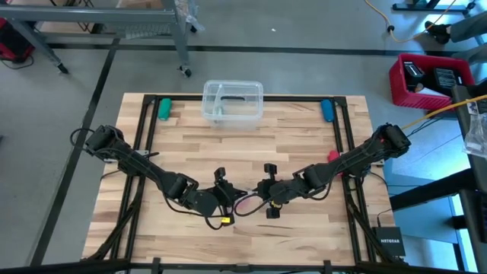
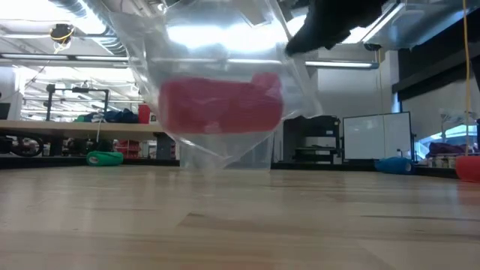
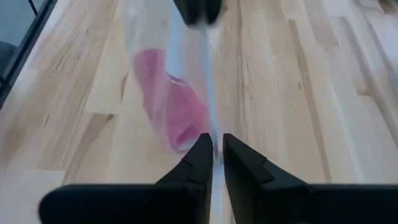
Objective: Roll bandage
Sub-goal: Close the transparent zip bag
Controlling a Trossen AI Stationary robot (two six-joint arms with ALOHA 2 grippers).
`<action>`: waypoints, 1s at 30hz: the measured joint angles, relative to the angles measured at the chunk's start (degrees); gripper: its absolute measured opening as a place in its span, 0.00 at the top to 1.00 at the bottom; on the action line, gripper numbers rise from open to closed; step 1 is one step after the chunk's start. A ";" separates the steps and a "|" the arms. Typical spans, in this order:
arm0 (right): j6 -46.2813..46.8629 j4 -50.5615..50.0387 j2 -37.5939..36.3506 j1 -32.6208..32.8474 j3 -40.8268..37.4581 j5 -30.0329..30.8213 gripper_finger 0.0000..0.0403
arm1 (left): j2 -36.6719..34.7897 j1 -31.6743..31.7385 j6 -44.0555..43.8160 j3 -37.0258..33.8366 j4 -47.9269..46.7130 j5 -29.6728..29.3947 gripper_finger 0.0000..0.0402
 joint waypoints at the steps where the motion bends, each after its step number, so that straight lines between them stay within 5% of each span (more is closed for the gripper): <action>1: 0.02 0.21 0.00 0.00 -0.49 0.00 0.90 | 0.00 -0.08 0.18 0.00 0.00 -0.17 1.00; 19: 4.66 1.54 -0.15 0.00 -8.77 -1.91 0.89 | 0.02 -0.54 1.26 -0.09 -0.74 -0.63 1.00; 30: 3.35 -25.77 -4.59 0.00 5.83 2.03 0.55 | -0.13 2.10 2.08 0.11 -3.95 -1.39 1.00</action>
